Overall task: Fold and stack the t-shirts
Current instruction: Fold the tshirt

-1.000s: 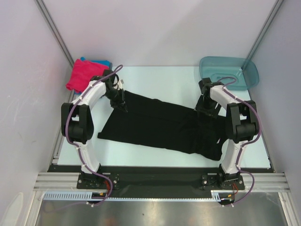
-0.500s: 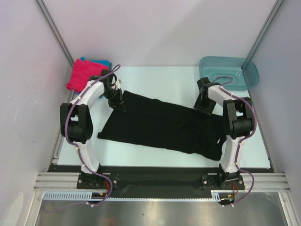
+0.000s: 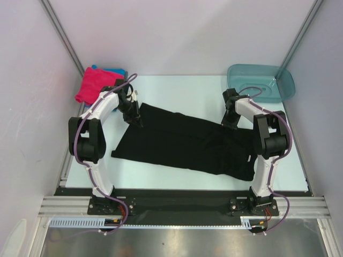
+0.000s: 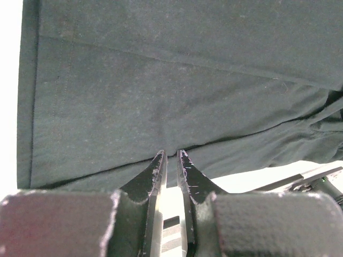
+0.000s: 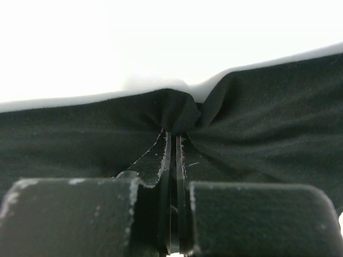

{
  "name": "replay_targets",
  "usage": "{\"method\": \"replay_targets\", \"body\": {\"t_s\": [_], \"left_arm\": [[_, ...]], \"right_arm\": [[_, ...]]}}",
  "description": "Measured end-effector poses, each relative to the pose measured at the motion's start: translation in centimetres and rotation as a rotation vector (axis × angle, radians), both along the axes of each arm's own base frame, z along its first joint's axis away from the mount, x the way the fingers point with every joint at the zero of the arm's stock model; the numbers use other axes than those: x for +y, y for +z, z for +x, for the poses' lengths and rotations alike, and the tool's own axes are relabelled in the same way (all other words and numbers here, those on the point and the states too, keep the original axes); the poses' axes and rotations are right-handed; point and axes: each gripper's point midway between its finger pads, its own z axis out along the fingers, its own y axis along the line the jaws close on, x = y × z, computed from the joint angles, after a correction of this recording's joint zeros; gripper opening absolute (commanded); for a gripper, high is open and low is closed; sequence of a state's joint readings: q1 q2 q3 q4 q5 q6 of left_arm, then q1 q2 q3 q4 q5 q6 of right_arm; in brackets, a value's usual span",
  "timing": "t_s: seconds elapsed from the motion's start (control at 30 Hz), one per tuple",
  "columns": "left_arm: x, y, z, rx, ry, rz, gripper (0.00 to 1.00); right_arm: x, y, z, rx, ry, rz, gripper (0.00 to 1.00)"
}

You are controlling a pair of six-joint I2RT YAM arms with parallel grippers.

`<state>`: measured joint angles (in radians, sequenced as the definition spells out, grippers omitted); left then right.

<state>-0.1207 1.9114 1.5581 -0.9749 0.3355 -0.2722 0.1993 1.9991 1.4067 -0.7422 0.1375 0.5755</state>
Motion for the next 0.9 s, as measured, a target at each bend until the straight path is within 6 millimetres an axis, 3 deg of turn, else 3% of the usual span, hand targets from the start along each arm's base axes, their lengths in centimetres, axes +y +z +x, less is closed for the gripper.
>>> {"method": "replay_targets", "body": {"t_s": [0.7, 0.9], "left_arm": [[0.8, 0.2, -0.5, -0.001, 0.028, 0.042, 0.18], [0.9, 0.1, -0.7, 0.003, 0.031, 0.047, 0.18]], "right_arm": [[0.3, 0.0, 1.5, 0.318, 0.119, 0.003, 0.00], [1.6, 0.2, 4.8, 0.234, 0.168, 0.063, 0.00]]}}
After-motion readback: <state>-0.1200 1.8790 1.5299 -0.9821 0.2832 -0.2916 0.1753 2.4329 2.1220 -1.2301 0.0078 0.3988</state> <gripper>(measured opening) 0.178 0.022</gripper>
